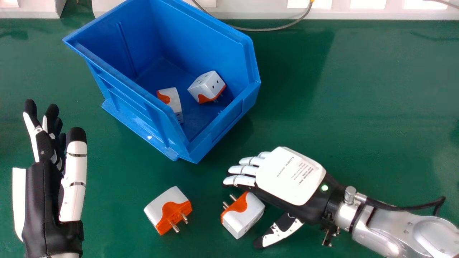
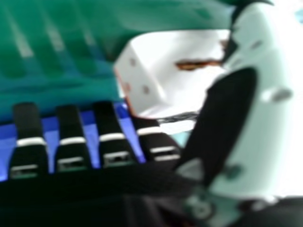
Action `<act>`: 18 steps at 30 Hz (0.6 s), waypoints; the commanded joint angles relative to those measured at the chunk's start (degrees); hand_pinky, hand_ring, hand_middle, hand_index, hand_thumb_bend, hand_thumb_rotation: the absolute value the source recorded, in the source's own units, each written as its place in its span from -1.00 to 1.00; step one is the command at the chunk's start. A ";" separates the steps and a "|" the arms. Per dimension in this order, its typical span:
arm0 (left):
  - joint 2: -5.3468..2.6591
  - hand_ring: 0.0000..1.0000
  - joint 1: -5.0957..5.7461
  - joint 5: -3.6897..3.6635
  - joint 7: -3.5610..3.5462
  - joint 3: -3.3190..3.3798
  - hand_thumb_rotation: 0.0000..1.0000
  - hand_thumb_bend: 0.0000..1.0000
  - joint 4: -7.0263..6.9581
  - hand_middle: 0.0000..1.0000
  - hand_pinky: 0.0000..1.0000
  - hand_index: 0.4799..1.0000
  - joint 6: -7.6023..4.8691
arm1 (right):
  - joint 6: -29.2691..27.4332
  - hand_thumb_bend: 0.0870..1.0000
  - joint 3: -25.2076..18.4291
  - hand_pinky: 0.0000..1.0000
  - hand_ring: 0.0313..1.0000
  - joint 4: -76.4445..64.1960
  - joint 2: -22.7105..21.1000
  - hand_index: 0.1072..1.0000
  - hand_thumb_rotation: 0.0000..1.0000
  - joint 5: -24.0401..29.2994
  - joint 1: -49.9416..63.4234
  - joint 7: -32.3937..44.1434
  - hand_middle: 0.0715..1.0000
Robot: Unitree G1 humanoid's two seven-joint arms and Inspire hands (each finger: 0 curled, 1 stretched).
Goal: Pick all objects and put in blue box
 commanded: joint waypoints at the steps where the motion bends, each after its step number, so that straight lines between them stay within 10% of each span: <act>1: -0.08 1.00 0.24 -0.33 0.08 -0.01 0.64 -0.32 -1.59 0.99 1.00 0.97 -0.24 | 1.55 -0.23 1.16 0.38 0.62 0.90 0.74 0.52 -0.18 -1.42 -0.91 -0.23 0.63; 6: -0.08 1.00 0.14 -1.49 -0.39 -0.04 0.63 -0.32 -1.61 1.00 1.00 1.00 0.05 | 1.82 -0.29 2.63 0.36 0.59 2.09 1.49 0.49 -0.10 -1.47 -1.84 -1.19 0.60; 18: -0.30 1.00 1.15 -0.30 0.27 -0.33 0.69 -0.27 -2.69 1.00 1.00 1.00 0.17 | 1.50 -0.20 5.06 0.30 0.52 3.90 2.43 0.38 -0.31 -1.05 -3.49 -1.50 0.50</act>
